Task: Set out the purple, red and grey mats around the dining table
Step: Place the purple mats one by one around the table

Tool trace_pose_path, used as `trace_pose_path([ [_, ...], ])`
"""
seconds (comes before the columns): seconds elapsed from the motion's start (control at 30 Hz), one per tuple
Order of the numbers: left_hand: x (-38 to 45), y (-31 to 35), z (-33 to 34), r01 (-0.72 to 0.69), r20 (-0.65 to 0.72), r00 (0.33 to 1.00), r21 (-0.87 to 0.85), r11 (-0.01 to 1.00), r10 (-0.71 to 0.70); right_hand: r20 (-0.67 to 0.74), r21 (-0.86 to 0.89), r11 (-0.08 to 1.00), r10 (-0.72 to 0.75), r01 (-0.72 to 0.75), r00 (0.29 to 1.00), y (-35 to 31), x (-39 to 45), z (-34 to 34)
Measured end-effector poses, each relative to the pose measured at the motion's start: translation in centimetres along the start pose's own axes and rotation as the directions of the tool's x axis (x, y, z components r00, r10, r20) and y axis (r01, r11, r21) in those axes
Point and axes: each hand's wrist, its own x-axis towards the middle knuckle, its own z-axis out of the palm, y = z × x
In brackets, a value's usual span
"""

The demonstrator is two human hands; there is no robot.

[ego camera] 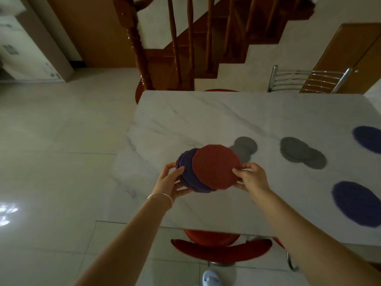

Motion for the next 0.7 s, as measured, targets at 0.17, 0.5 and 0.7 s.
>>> trace_pose_path([
  [0.17, -0.5, 1.3, -3.3, -0.05, -0.104, 0.993, 0.012, 0.999, 0.051, -0.016, 0.132, 0.988, 0.084, -0.081, 0.996, 1.7, 1.7, -0.1],
  [0.5, -2.3, 1.1, -5.8, -0.072, -0.16, 0.985, -0.023, 0.997, 0.067, -0.225, -0.365, 0.928, -0.007, -0.078, 0.974, 9.0, 3.2, -0.1],
  [0.7, -2.2, 0.5, -5.0, -0.056, -0.164, 0.985, -0.001, 0.998, 0.055, -0.112, -0.661, 0.745, -0.208, 0.084, 0.972, 10.1, 2.0, -0.9],
])
